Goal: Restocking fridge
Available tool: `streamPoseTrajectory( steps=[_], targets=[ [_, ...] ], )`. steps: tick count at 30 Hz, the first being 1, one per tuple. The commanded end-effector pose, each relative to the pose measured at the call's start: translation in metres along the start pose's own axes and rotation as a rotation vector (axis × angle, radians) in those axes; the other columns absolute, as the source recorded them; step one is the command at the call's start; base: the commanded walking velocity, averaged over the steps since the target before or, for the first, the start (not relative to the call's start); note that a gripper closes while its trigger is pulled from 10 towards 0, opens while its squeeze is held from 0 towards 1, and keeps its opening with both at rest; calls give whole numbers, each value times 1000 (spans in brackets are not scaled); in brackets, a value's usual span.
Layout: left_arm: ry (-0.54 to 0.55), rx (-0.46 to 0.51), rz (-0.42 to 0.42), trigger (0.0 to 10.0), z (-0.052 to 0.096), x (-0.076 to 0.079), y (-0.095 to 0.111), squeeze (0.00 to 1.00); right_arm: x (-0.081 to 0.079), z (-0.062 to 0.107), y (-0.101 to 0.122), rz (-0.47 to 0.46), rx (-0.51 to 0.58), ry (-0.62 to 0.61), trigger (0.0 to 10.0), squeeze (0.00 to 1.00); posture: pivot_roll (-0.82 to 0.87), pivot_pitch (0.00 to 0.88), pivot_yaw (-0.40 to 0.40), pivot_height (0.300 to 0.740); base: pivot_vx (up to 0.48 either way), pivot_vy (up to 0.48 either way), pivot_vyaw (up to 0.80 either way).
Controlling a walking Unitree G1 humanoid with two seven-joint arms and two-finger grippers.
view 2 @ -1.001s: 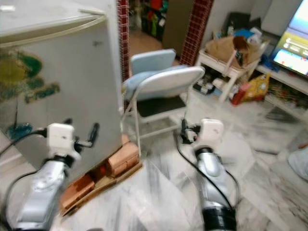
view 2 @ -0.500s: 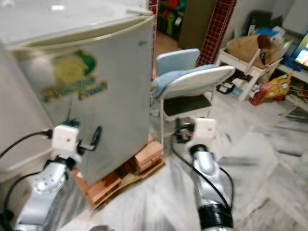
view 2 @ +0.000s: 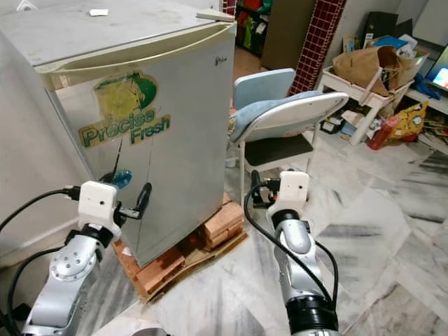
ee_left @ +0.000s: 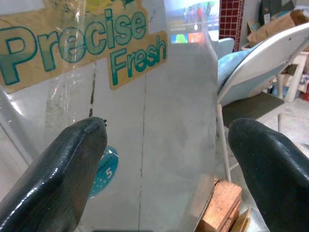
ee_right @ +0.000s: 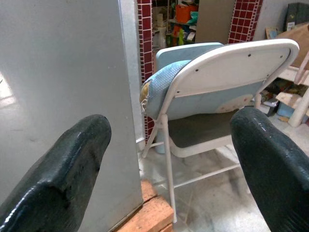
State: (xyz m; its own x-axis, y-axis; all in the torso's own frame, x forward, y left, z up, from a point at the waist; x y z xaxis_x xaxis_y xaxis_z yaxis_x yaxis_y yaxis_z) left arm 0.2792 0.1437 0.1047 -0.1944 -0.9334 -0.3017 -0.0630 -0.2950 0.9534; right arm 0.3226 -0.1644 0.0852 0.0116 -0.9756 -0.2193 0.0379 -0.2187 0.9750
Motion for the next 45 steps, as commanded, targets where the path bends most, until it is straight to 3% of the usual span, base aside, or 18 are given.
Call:
streamPoseTrajectory(
  steps=[1, 30, 45],
  targets=[
    [-9, 1, -15, 10000, 0, -2, 1, 0, -4, -3, 1, -1, 4, 9, 10000, 0, 128, 0, -29, 740, 0, 480, 0],
    [-52, -14, -27, 10000, 5, 9, -2, 0, -4, -4, -3, 10, -11, 12, 10000, 0, 131, 0, -43, 740, 0, 478, -98],
    [-59, 8, -18, 10000, 5, 9, 1, 0, -1, -5, -3, 22, -18, -1, 10000, 0, 126, 0, -46, 740, 0, 18, -587]
  ],
)
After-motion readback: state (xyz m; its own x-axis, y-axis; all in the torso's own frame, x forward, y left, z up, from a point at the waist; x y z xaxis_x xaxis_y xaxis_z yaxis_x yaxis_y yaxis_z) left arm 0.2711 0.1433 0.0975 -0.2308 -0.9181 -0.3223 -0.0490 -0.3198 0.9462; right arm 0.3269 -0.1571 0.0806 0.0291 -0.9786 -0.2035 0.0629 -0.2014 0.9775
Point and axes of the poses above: a point about 5 cm out from each wrist's last joint towards the gripper, its own z axis pointing back from the gripper into the wrist, its own y axis along the axis of the wrist's last joint, x = y × z, the point moved 2 cm from there along -z, pointing out of the wrist towards the gripper, and after that the axes turned 9 degrees about -z, right-handed, at the moved point
